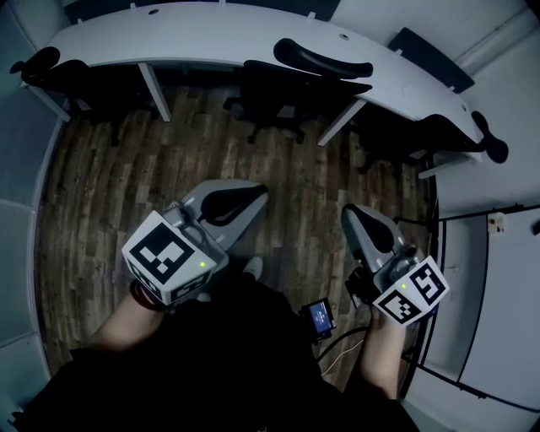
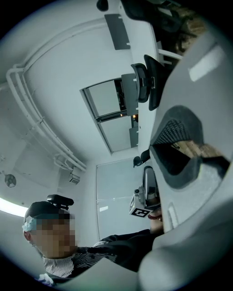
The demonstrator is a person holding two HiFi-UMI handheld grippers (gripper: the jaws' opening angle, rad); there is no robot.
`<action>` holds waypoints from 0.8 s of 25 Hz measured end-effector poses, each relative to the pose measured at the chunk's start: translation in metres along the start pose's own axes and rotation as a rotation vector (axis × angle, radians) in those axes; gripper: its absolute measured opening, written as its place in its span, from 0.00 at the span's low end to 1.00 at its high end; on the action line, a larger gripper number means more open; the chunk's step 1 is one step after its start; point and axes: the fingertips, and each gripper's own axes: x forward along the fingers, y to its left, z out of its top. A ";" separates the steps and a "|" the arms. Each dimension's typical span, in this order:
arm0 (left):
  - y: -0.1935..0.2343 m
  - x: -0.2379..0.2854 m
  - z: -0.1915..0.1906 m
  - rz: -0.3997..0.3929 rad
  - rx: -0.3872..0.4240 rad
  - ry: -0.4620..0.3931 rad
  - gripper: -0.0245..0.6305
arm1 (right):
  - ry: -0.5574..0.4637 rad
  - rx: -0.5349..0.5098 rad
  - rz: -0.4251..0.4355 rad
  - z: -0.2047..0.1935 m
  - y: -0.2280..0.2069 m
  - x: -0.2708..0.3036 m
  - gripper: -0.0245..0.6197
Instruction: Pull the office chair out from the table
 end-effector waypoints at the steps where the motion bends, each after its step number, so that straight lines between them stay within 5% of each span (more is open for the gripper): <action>1: 0.002 0.010 0.004 0.002 0.002 -0.004 0.04 | 0.000 0.001 0.004 0.003 -0.010 0.000 0.04; 11: 0.009 0.096 0.000 0.013 0.004 0.058 0.04 | -0.024 0.029 0.050 0.006 -0.094 -0.004 0.04; 20: 0.010 0.124 -0.002 0.029 -0.006 0.081 0.04 | -0.038 0.096 0.094 0.004 -0.123 -0.001 0.04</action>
